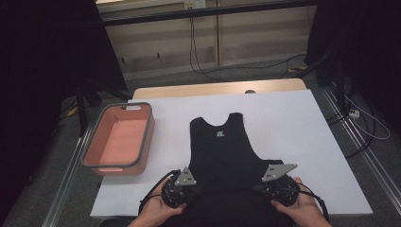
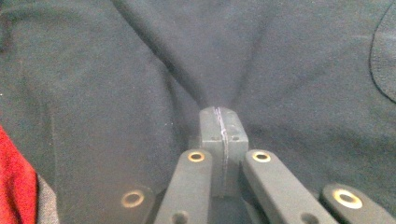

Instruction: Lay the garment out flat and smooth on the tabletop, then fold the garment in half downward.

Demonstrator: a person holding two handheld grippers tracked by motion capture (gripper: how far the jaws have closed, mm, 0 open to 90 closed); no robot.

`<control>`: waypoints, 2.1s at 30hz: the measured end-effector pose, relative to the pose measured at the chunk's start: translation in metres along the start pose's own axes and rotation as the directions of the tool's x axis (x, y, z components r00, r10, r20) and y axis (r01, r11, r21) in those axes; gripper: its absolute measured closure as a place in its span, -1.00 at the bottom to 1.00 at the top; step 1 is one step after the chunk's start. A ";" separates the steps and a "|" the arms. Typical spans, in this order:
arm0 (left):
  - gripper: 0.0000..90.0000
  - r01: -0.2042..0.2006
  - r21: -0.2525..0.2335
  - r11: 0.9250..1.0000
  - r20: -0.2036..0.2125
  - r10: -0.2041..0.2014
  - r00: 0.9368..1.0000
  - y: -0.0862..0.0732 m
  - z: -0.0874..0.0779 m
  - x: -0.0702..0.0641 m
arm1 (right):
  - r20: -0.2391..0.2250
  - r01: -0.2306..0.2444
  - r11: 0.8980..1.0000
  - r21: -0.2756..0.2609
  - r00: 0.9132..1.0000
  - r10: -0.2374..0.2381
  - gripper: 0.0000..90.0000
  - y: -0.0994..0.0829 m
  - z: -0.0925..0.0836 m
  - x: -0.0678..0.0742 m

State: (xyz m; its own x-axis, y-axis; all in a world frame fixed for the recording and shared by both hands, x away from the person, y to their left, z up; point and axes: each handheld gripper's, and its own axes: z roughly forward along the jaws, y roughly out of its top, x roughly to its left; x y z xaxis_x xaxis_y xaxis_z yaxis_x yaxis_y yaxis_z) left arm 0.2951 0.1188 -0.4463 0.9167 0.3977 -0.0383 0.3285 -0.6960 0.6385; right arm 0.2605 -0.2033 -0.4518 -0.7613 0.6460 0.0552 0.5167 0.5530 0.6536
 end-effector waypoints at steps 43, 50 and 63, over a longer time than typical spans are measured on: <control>0.19 0.107 -0.068 0.992 0.060 -0.103 0.993 -0.020 -0.027 0.000 | -0.030 -0.094 0.983 -0.156 0.995 0.091 0.12 -0.012 -0.020 0.018; -0.39 0.142 -0.108 0.984 -0.072 -0.150 0.986 -0.017 -0.027 0.019 | 0.015 -0.125 0.974 -0.188 0.991 0.130 -0.13 -0.008 -0.017 0.005; -0.79 0.140 -0.153 0.978 -0.158 -0.164 0.974 -0.010 -0.024 0.038 | 0.058 -0.143 0.960 -0.240 0.985 0.161 -0.36 0.002 -0.016 -0.016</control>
State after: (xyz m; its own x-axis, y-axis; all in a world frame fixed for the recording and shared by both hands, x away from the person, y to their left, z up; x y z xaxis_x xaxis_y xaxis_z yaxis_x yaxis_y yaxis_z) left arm 0.3212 0.1554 -0.4360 0.8026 0.5961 -0.0206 0.4153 -0.5336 0.7367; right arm 0.2675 -0.2209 -0.4398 -0.6443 0.7559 0.1163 0.5107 0.3120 0.8011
